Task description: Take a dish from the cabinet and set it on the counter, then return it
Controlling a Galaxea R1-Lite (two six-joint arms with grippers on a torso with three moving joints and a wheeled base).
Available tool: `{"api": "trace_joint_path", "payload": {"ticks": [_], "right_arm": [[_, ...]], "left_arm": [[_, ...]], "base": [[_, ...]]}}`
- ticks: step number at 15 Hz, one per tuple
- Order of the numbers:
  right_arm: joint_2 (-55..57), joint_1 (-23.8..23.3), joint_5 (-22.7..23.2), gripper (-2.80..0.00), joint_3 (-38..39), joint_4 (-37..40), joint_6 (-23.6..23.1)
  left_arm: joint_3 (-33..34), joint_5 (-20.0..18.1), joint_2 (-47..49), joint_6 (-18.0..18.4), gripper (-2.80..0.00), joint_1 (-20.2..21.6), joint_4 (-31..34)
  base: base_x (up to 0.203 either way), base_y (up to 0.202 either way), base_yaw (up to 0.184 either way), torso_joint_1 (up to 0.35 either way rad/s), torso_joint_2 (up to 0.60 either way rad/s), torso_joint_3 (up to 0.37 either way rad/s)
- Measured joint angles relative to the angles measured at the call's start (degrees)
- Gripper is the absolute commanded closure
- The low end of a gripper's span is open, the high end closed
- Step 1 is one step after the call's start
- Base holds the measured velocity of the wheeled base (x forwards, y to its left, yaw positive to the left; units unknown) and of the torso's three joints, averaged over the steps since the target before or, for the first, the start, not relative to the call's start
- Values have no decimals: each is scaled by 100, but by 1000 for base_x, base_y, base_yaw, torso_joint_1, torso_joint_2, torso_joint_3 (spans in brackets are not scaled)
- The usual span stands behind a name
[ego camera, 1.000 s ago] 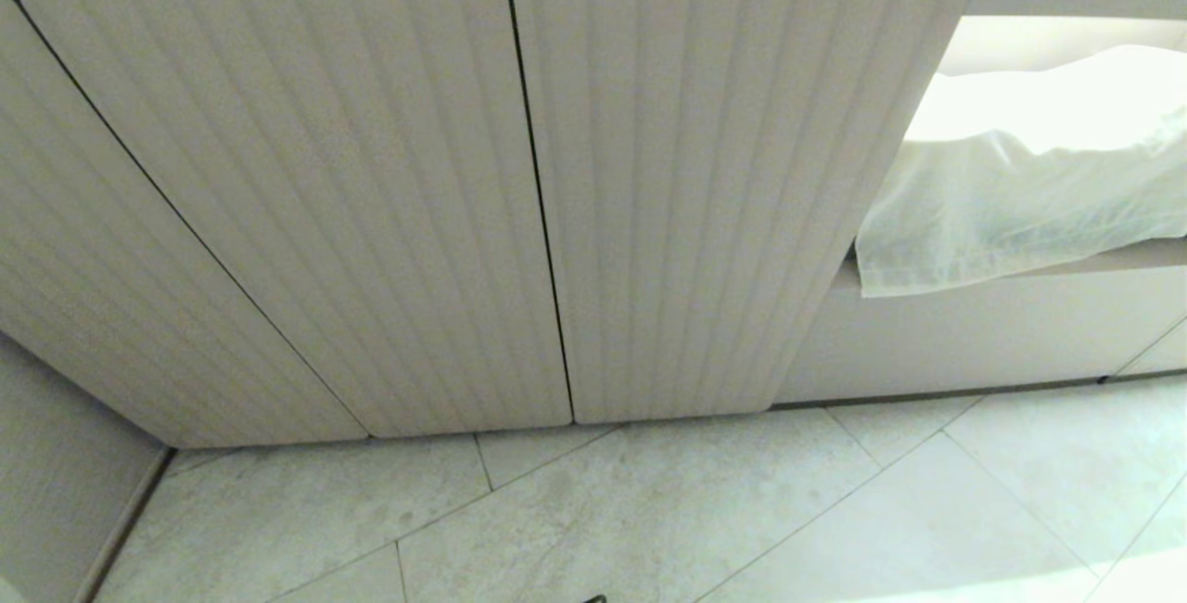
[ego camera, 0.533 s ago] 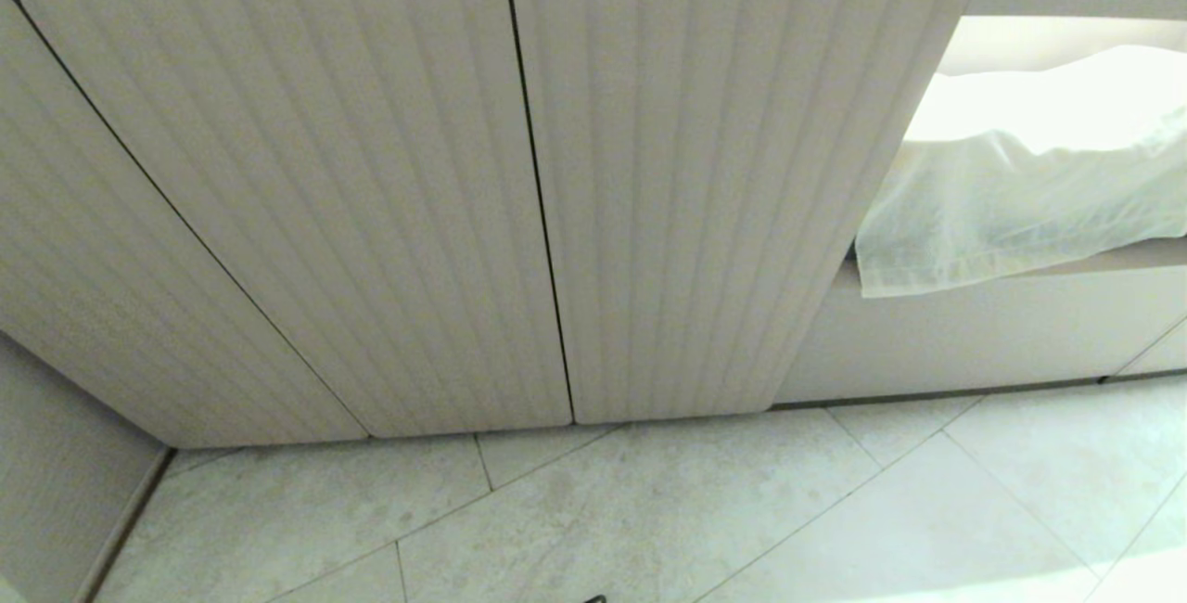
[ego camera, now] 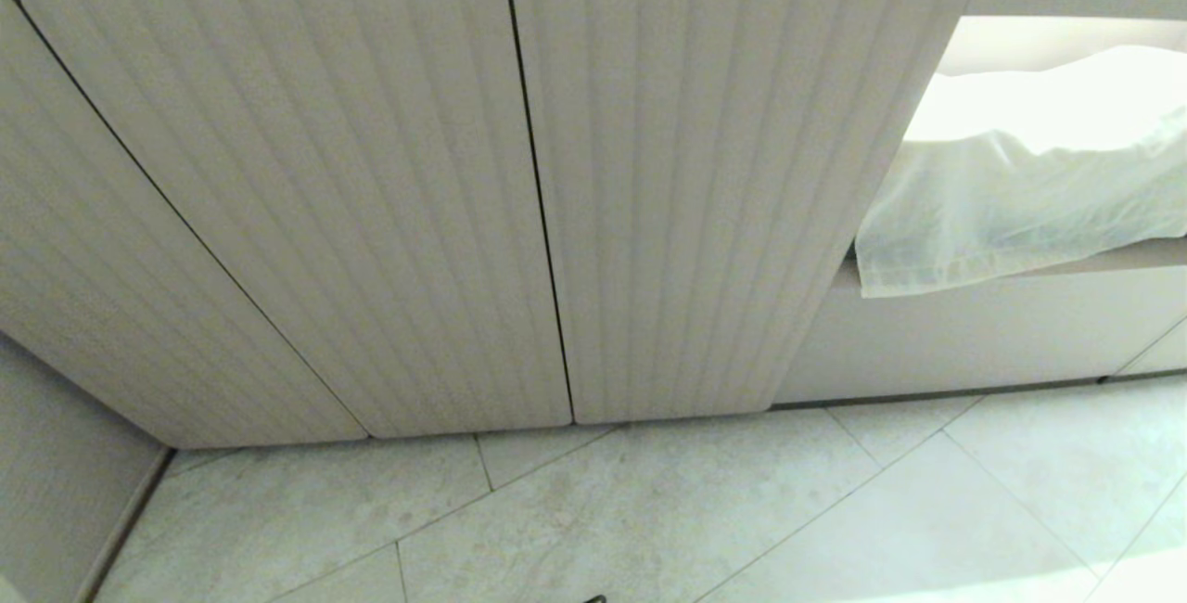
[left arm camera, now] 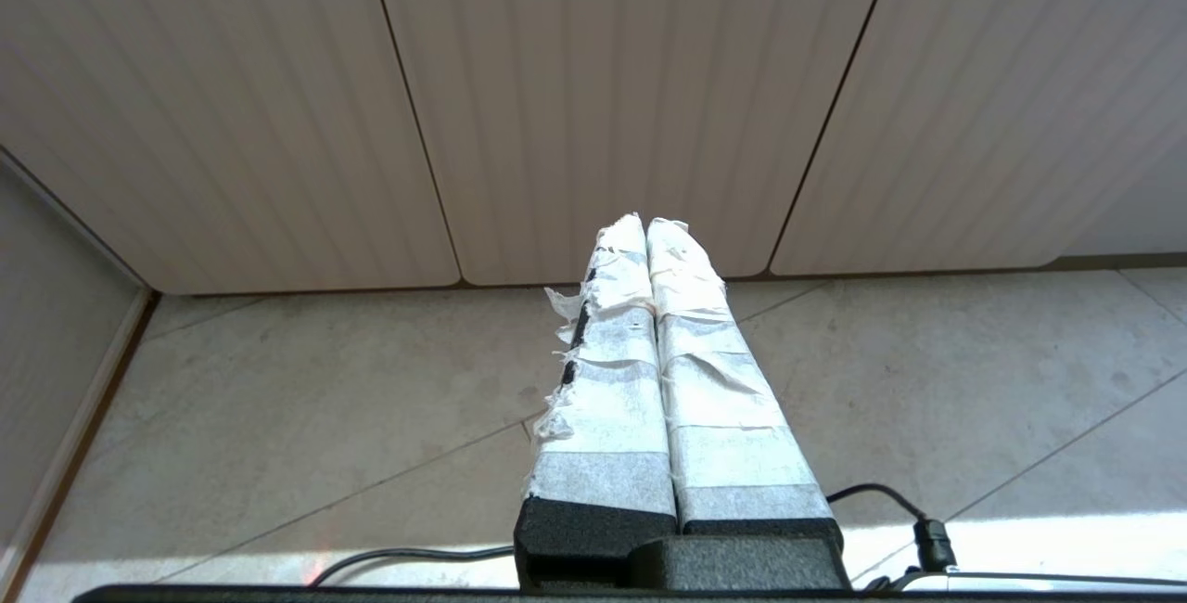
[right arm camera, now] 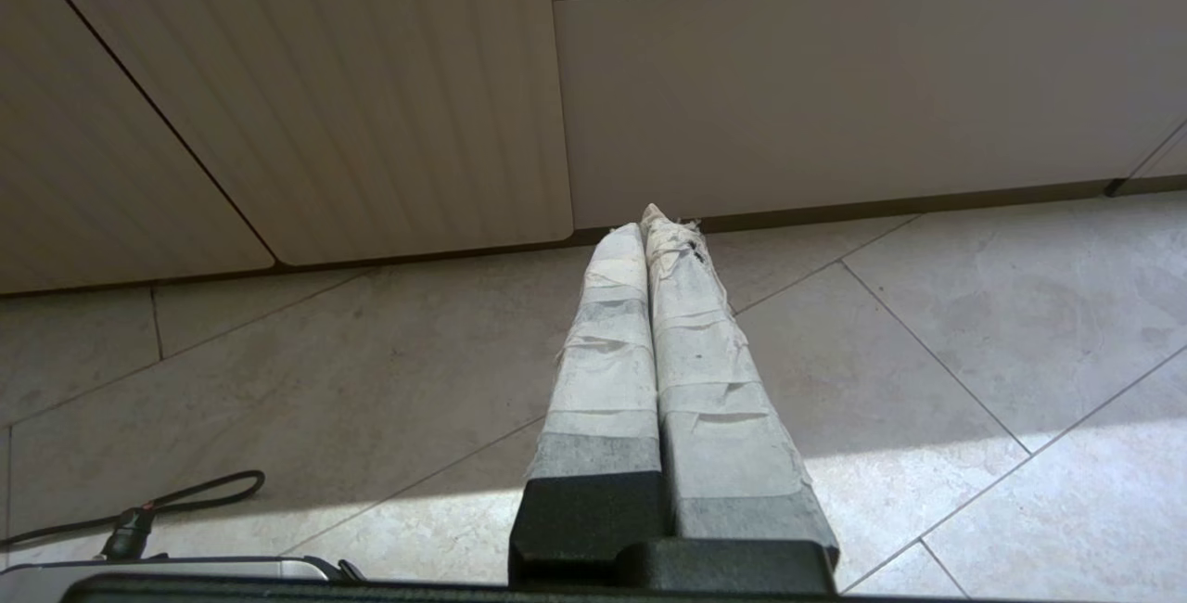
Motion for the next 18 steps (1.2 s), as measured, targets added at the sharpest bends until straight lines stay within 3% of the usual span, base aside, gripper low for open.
{"api": "trace_joint_path", "payload": {"ticks": [18], "right_arm": [[-7,0,-25,0,0,15,5]], "left_arm": [[-5,2,0,0,0,0,0]], "base": [[0,0,0,0,0,0]]}}
